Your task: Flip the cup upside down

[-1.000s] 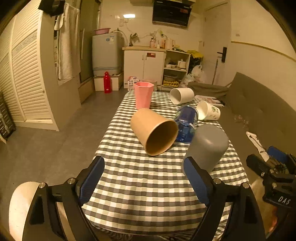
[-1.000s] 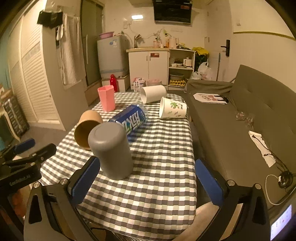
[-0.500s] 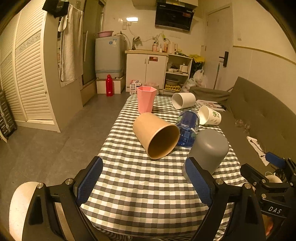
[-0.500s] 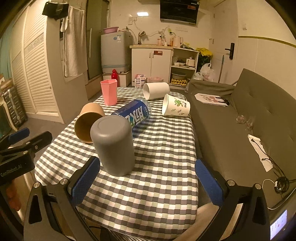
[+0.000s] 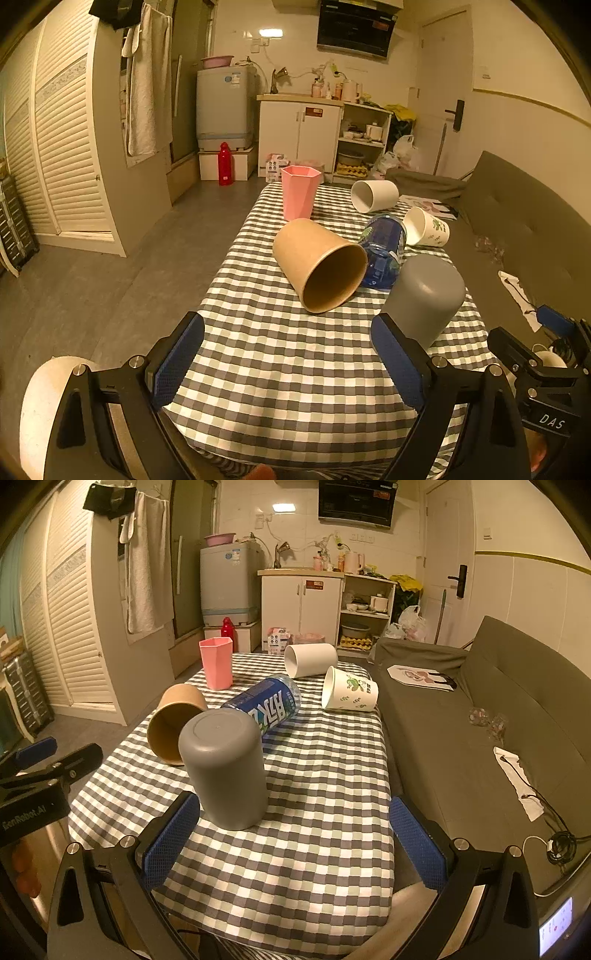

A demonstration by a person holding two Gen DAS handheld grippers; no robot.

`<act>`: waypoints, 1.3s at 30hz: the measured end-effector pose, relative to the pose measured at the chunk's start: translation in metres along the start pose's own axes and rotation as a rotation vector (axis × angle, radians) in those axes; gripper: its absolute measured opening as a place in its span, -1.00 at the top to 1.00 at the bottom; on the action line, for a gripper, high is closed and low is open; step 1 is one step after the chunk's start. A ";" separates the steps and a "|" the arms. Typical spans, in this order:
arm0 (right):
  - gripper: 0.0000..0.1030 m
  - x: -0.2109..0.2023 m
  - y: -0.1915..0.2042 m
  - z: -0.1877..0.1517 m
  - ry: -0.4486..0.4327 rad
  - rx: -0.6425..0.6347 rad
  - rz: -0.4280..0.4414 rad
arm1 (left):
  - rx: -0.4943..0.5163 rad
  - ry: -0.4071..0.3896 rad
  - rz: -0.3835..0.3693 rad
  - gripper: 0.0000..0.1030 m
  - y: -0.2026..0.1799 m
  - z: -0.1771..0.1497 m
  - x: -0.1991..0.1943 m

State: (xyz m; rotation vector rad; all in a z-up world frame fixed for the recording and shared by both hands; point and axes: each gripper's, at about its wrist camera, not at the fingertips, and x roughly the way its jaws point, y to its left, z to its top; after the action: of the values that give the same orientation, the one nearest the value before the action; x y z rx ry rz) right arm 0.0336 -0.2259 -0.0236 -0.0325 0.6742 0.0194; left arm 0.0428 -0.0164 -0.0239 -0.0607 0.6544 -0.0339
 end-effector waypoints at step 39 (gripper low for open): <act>-0.99 0.000 0.003 -0.001 0.001 -0.016 0.001 | 0.003 -0.007 -0.004 -0.83 -0.001 0.000 -0.002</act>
State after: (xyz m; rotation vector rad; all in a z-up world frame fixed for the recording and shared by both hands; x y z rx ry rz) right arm 0.0328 -0.2225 -0.0242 -0.0478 0.6754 0.0263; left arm 0.0409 -0.0171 -0.0228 -0.0592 0.6470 -0.0383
